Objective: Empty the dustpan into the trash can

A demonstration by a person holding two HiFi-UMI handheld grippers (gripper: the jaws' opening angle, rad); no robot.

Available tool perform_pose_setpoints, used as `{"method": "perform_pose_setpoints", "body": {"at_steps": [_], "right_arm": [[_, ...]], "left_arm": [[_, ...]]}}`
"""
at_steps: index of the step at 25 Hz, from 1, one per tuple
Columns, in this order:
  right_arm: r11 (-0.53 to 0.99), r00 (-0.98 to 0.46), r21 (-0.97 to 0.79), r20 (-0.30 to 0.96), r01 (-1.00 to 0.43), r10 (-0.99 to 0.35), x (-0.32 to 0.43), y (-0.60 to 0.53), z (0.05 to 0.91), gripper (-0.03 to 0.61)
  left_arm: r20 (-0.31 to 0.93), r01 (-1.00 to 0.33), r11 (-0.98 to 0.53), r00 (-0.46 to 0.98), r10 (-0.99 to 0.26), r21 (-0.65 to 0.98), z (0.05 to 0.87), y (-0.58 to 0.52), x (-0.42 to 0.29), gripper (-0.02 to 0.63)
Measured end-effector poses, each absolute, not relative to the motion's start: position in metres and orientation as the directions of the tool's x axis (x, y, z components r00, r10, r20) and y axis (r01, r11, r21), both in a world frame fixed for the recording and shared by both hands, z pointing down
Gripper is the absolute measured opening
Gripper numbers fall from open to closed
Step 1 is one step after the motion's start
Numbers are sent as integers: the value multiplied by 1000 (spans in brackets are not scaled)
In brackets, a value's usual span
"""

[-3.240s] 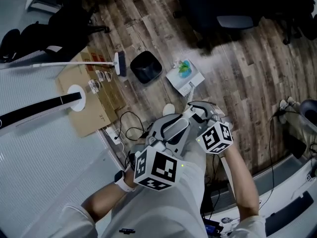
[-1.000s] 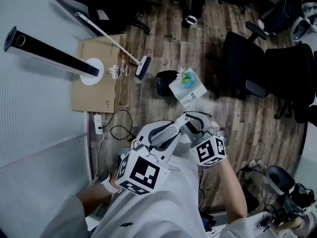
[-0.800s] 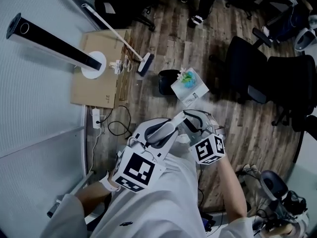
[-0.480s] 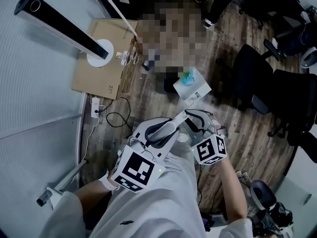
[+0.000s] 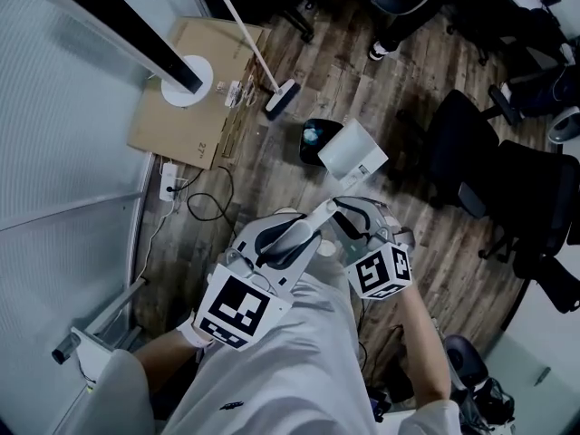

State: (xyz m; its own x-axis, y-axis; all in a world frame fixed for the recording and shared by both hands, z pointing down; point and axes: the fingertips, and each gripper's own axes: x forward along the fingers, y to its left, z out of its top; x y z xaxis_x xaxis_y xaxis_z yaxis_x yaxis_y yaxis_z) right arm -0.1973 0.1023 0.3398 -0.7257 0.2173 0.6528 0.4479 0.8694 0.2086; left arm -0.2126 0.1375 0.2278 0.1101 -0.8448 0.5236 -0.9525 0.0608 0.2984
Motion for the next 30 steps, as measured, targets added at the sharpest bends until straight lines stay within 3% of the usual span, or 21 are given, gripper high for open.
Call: {"method": "perform_pose_setpoints", "body": {"at_steps": [15,30], "right_arm": [[888,-750,234,641,395,165,-197,102,332,87],[956,-828,262,559,130,-40,-165,68,309,89]], "left_arm": [[496,-958,13,136,-858,285,220,140,-213,111],[485,-966,-199,256,-837,166,194,102,-177,110]]}}
